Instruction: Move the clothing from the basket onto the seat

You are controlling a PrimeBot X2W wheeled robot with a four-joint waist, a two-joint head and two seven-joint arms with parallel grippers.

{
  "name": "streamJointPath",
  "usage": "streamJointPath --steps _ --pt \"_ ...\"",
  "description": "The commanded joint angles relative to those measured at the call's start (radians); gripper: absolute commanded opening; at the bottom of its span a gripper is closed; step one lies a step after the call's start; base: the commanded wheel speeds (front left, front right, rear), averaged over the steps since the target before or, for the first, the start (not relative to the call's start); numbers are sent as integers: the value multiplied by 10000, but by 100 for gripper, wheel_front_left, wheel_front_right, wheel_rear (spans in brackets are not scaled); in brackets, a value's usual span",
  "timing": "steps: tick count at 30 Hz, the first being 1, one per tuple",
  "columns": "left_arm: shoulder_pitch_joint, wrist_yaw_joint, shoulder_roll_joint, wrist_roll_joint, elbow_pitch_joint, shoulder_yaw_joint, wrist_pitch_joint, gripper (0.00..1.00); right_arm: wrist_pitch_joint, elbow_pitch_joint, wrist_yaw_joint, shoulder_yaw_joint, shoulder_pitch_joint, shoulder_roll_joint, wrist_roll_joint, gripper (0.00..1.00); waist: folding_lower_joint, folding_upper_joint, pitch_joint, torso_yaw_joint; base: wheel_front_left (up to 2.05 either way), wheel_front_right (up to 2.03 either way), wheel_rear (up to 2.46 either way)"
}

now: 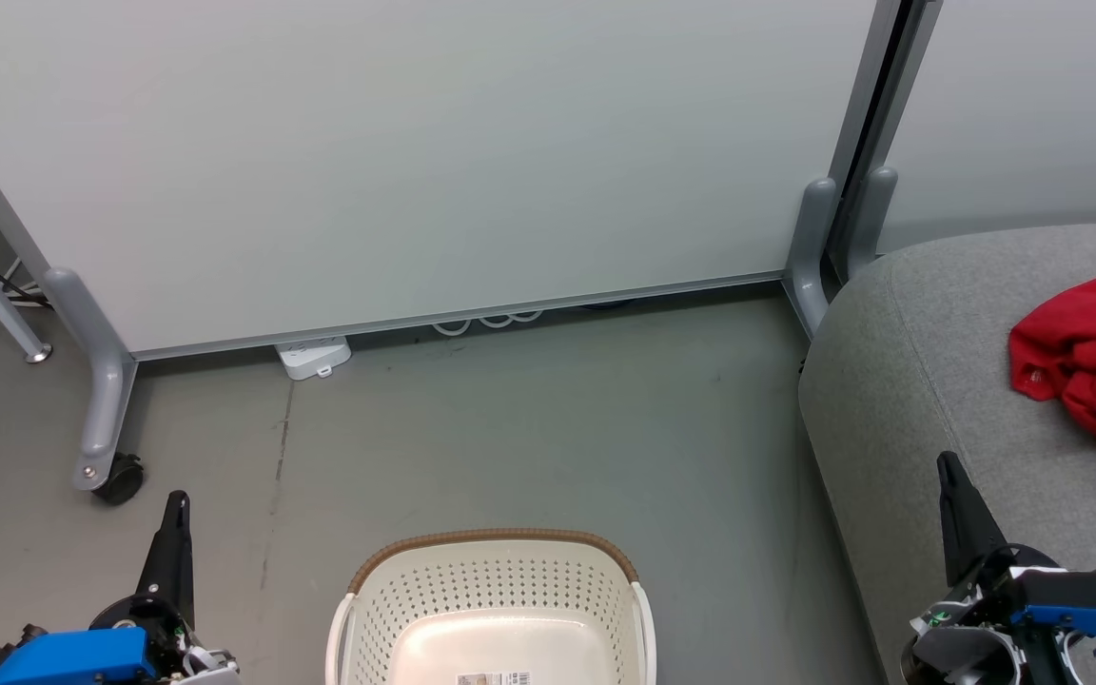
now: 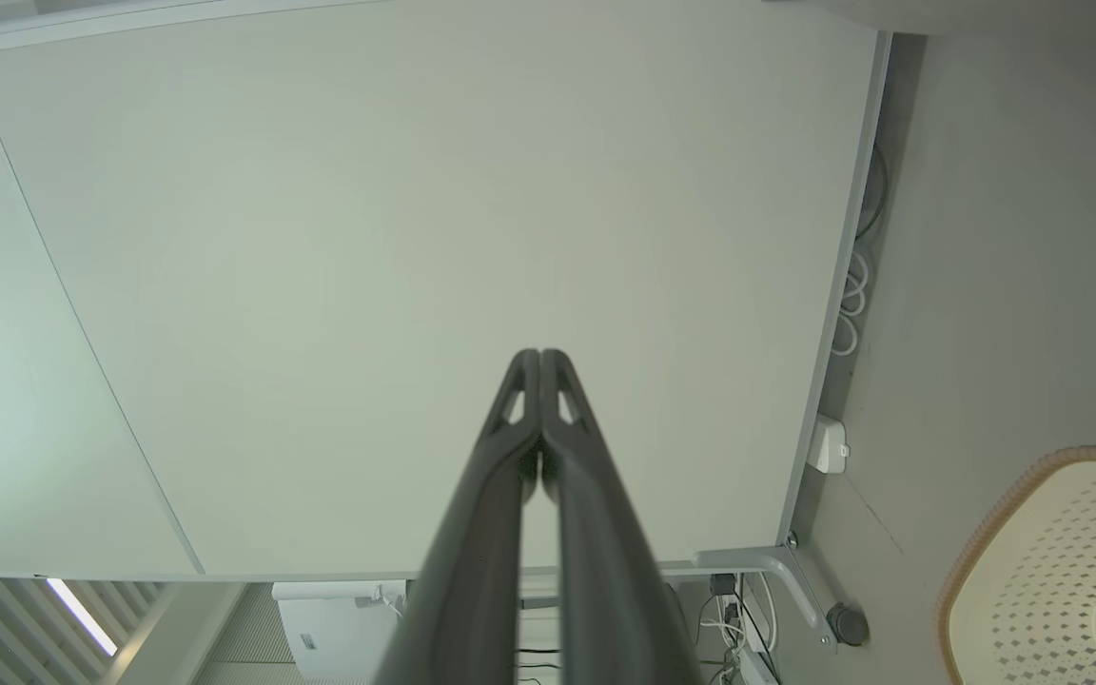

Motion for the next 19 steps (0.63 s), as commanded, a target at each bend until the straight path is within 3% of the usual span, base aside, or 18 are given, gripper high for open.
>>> streamJointPath --steps 1,19 --pt "-106 -60 44 -34 -28 27 51 0 16 6 -3 -11 -101 31 33 0 0 0 0 1 0 0 0" --pt "-106 -61 44 -35 -28 25 49 0 16 6 -3 -12 -101 31 34 0 0 0 0 1 0 0 0"
